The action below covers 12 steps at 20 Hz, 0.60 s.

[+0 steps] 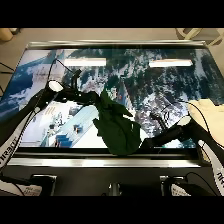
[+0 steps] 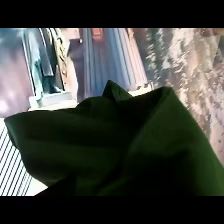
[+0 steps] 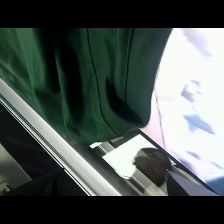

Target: Fold the shirts.

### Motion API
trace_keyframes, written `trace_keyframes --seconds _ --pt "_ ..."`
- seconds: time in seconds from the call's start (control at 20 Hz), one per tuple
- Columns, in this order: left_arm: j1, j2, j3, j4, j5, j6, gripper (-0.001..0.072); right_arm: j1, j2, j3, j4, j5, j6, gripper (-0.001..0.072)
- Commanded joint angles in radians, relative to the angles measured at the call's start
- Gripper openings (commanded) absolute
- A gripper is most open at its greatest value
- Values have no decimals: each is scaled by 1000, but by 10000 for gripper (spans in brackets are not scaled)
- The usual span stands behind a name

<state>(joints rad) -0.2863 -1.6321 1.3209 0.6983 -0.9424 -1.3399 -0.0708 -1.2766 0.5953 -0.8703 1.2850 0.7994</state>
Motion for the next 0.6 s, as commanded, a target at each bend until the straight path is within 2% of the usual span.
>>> trace_keyframes --seconds 0.0,0.05,0.15,0.25,0.3,0.35,0.4,0.5,0.55 --pt "-27 -47 0 -14 34 5 280 1 -40 -28 85 -40 -42 706" --pt "-21 -51 0 -14 16 10 153 1 -42 -28 85 -40 -42 706" --pt "16 -27 8 -4 -64 69 21 1 -42 -28 84 -20 -66 706" --pt "72 35 19 81 -156 74 29 0 -42 -28 72 8 -72 706" --pt "104 71 19 119 -210 73 178 1 -42 -28 58 18 -72 706" --pt "130 97 19 145 -266 72 417 0 -42 -28 41 23 -71 706" --pt "151 113 15 166 -299 60 573 1 -42 -28 32 25 -71 705" --pt "174 113 -2 185 -266 37 575 0 -42 -28 32 24 -71 705" --pt "174 101 -17 183 -209 21 572 1 -42 -28 32 24 -71 705"
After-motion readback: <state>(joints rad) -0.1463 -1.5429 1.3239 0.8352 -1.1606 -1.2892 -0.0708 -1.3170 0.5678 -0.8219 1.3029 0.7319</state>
